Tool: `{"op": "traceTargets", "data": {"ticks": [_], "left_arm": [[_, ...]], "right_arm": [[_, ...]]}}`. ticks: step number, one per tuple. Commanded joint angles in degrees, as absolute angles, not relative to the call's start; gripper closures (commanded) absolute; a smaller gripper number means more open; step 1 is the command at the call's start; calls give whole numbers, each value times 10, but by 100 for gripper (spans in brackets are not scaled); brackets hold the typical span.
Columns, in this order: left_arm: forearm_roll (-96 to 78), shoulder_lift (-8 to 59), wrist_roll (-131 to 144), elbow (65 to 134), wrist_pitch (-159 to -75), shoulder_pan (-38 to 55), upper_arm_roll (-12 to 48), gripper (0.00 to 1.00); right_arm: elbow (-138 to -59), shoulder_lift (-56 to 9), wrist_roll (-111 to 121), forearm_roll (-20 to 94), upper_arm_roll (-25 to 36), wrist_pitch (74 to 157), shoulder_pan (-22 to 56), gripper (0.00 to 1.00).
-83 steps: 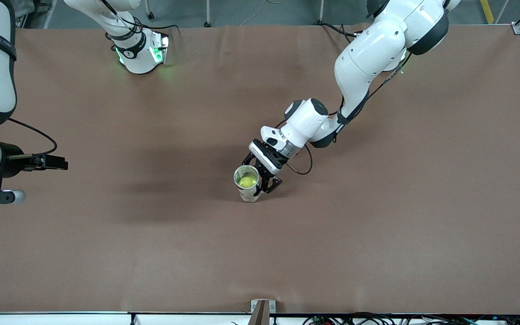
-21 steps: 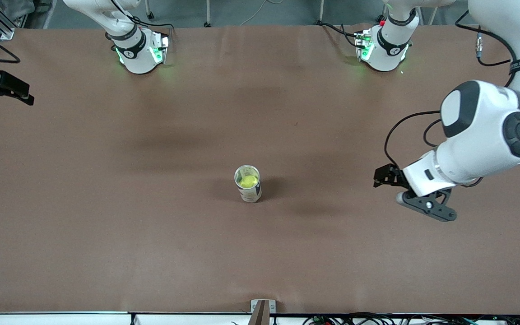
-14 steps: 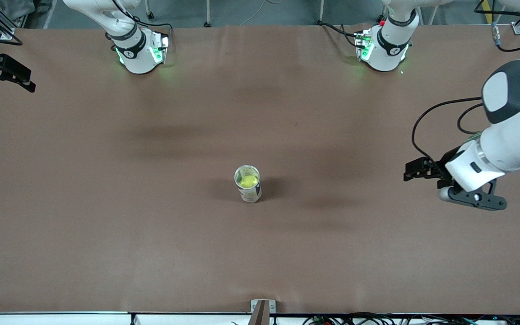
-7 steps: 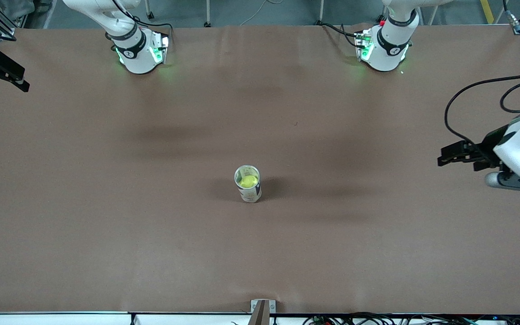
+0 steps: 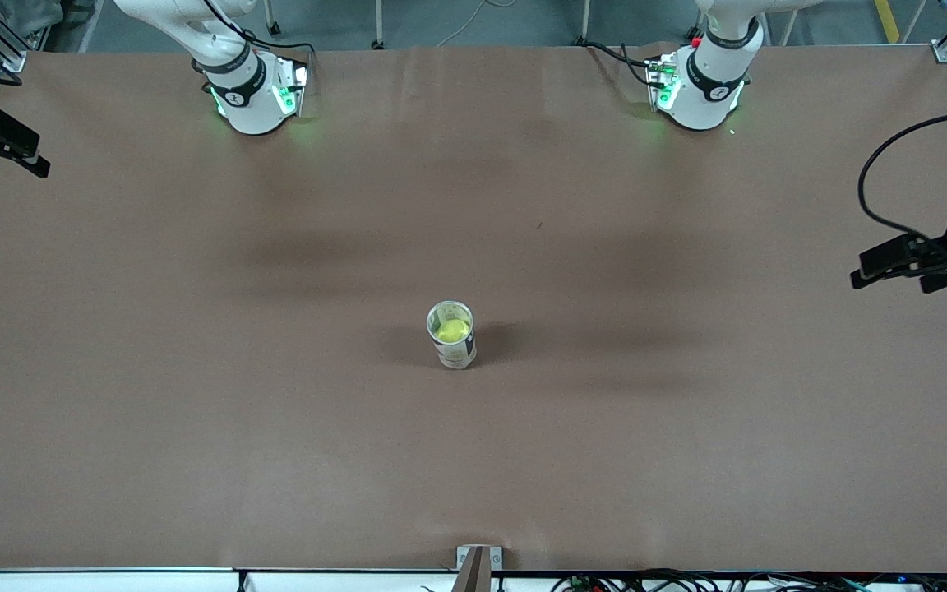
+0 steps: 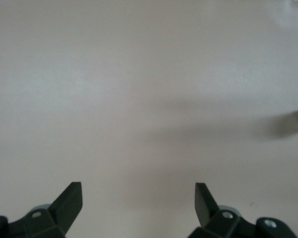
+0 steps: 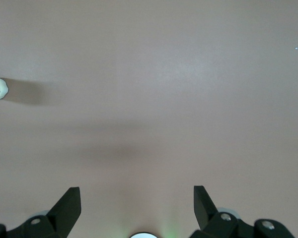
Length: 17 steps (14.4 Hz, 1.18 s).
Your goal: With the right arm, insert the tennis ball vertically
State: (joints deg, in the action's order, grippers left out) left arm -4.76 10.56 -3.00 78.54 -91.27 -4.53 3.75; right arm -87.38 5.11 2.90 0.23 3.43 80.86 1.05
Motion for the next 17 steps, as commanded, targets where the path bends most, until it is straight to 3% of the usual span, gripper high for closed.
{"op": "traceTargets", "data": {"ticks": [1, 5, 10, 17], "left_arm": [[-28, 62, -33, 794, -890, -42, 28, 0], [-16, 41, -25, 801, -862, -21, 26, 0], [-2, -32, 9, 894, -876, 22, 28, 0], [-1, -82, 44, 949, -885, 40, 28, 0]], "right_arm": [[-865, 47, 27, 13, 37, 779, 15, 0], [-866, 49, 27, 13, 36, 780, 14, 0], [-866, 50, 11, 28, 36, 777, 15, 0], [-867, 51, 18, 21, 35, 780, 14, 0]]}}
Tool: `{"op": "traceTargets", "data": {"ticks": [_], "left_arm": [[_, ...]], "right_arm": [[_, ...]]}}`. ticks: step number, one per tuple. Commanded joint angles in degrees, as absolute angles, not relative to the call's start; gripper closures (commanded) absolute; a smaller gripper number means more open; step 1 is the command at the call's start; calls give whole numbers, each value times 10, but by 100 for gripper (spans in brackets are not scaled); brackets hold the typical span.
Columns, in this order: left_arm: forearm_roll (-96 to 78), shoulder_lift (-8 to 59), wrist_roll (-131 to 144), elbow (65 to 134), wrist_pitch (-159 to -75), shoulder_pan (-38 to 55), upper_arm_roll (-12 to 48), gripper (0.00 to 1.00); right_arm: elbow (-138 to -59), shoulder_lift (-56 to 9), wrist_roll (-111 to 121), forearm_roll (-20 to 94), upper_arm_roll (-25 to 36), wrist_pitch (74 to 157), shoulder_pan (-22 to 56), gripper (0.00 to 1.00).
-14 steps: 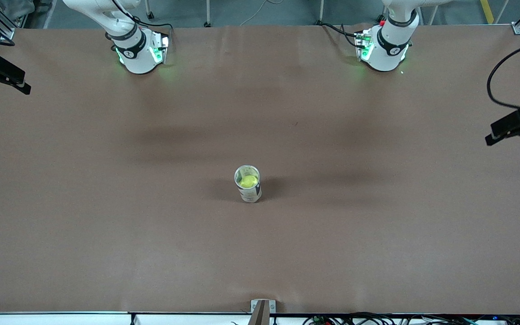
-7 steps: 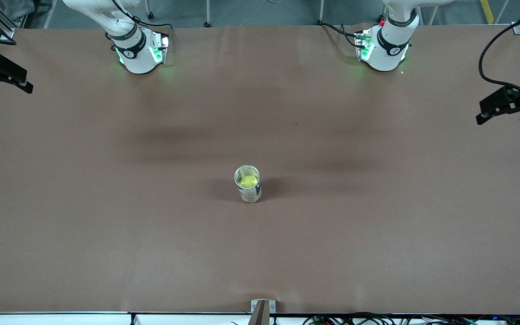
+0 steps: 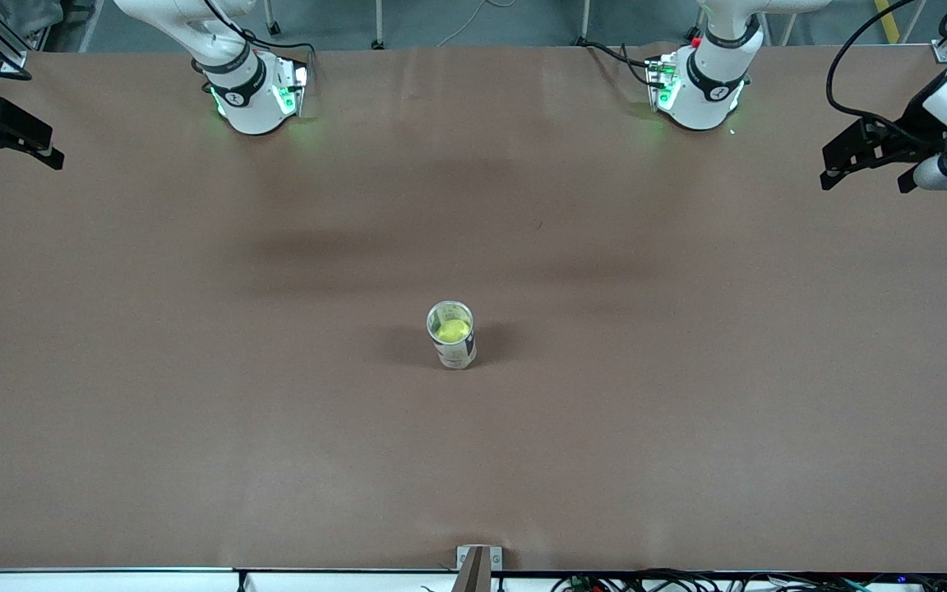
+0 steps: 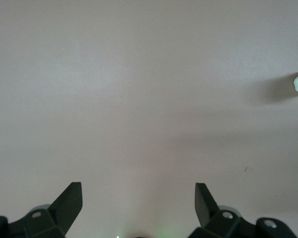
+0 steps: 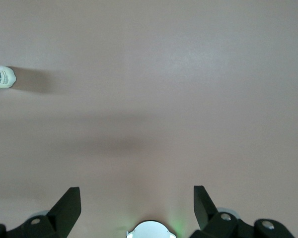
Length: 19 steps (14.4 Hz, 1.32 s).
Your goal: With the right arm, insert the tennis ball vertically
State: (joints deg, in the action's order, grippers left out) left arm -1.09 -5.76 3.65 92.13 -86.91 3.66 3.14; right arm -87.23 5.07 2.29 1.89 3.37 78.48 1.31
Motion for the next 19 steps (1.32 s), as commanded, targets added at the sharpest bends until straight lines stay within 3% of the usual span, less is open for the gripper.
{"op": "traceTargets", "data": {"ticks": [1, 19], "left_arm": [[-1, -82, 45, 949, -884, 39, 28, 0], [-2, -47, 64, 908, -882, 27, 26, 0]], "right_arm": [[-867, 51, 18, 20, 35, 780, 14, 0], [-872, 51, 19, -4, 36, 780, 13, 0]]}}
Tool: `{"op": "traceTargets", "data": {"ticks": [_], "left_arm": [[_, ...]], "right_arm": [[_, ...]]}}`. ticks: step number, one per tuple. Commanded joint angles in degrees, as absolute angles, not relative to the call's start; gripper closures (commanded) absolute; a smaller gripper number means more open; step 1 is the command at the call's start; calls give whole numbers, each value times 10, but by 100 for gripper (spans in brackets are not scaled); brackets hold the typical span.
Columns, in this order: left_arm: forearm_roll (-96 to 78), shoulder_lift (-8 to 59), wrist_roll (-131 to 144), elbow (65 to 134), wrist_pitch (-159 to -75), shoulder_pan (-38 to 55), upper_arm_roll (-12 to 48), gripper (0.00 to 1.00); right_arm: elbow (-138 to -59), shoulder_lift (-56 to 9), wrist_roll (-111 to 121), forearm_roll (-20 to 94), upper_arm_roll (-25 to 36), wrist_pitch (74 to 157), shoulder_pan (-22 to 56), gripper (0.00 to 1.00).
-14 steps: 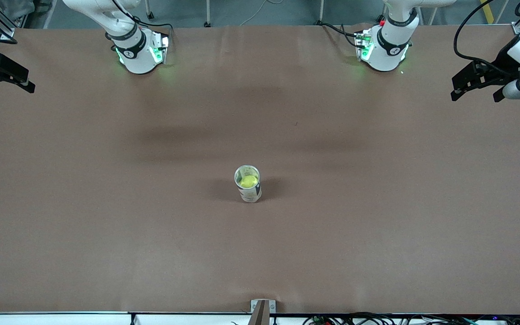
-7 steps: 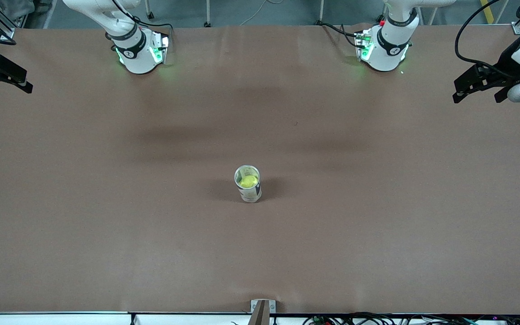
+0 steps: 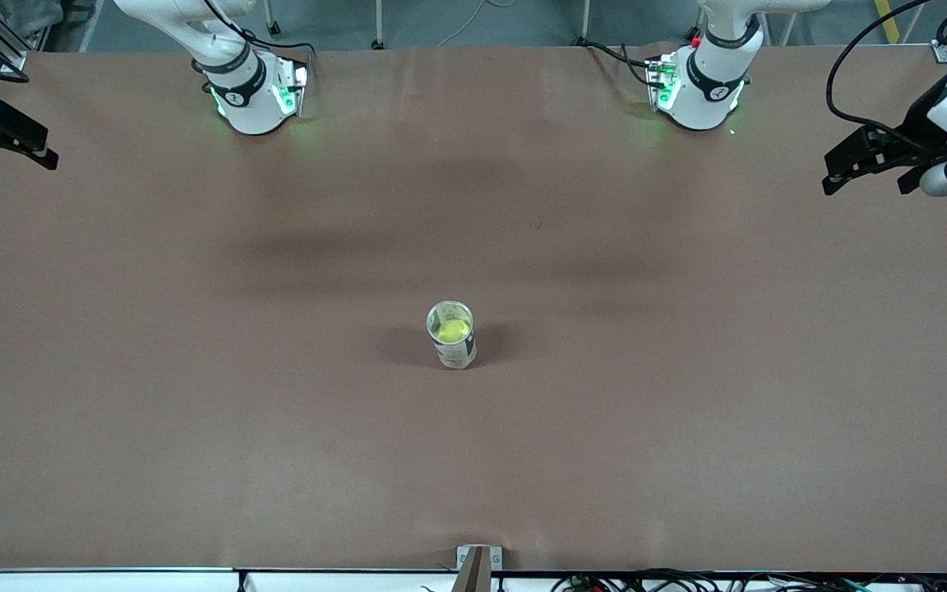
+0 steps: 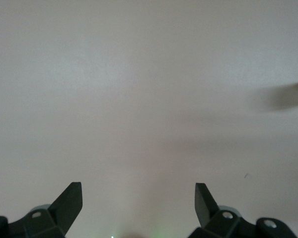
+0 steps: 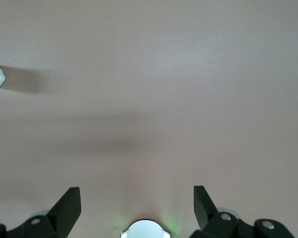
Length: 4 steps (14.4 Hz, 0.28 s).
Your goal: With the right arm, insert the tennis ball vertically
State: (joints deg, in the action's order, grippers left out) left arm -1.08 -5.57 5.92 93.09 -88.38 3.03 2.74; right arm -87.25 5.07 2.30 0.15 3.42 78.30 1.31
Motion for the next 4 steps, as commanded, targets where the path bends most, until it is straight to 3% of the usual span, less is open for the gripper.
{"op": "traceTargets", "data": {"ticks": [1, 4], "left_arm": [[-4, -42, 64, 907, -882, 27, 26, 0], [-2, -38, 64, 900, -881, 26, 26, 0]], "right_arm": [[-872, 51, 19, -3, 36, 780, 12, 0], [-875, 51, 19, -2, 36, 784, 13, 0]]}}
